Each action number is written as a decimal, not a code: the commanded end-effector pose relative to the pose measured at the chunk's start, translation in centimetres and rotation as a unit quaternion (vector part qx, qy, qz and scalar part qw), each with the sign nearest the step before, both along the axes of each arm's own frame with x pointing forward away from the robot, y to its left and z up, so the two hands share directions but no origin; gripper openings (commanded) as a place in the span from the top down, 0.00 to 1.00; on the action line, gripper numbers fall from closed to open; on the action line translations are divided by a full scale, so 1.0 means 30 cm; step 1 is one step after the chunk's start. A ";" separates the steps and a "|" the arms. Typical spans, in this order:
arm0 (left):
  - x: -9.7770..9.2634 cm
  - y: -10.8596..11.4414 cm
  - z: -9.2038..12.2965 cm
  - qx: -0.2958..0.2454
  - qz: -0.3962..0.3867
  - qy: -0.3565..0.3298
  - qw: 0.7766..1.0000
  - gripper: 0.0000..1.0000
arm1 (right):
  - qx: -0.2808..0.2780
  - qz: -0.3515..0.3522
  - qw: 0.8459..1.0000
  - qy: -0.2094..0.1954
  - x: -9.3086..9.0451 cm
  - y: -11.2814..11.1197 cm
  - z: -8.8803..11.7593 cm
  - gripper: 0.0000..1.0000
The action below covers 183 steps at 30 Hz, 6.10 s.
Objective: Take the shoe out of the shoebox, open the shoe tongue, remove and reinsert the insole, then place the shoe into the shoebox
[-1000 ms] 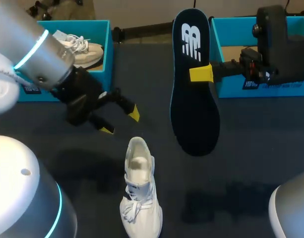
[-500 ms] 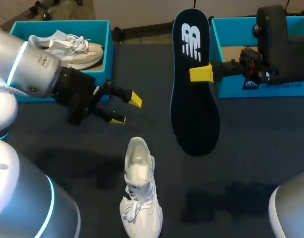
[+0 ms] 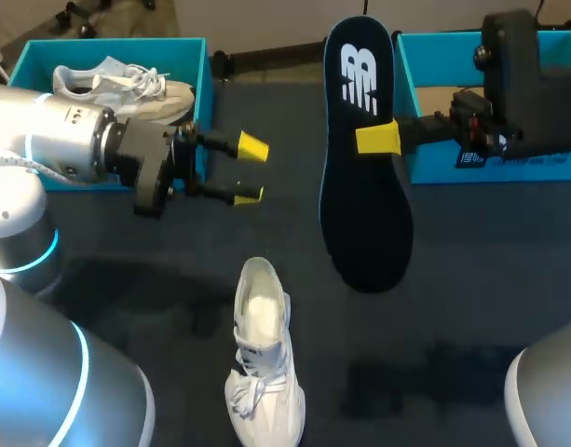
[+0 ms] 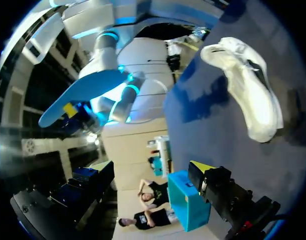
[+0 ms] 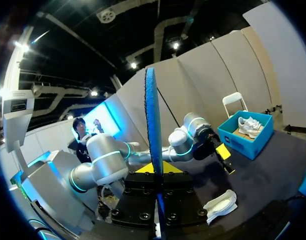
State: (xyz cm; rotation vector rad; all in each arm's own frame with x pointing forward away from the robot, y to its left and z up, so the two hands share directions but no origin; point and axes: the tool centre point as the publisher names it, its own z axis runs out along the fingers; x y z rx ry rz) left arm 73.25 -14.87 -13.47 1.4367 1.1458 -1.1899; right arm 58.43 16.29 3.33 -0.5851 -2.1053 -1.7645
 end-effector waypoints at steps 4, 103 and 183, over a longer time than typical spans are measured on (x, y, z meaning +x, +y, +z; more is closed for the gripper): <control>-0.008 -0.021 0.007 -0.017 0.011 0.008 1.000 0.00 | -0.002 0.001 1.000 0.001 0.010 0.012 0.003 1.00; 0.073 -0.041 -0.006 -0.109 0.072 -0.028 0.991 0.00 | -0.055 -0.021 0.896 0.441 0.650 0.213 -0.533 1.00; 0.030 0.167 -0.097 -0.064 0.090 0.371 0.922 1.00 | -0.025 -0.049 0.915 0.400 0.524 0.061 -0.580 0.00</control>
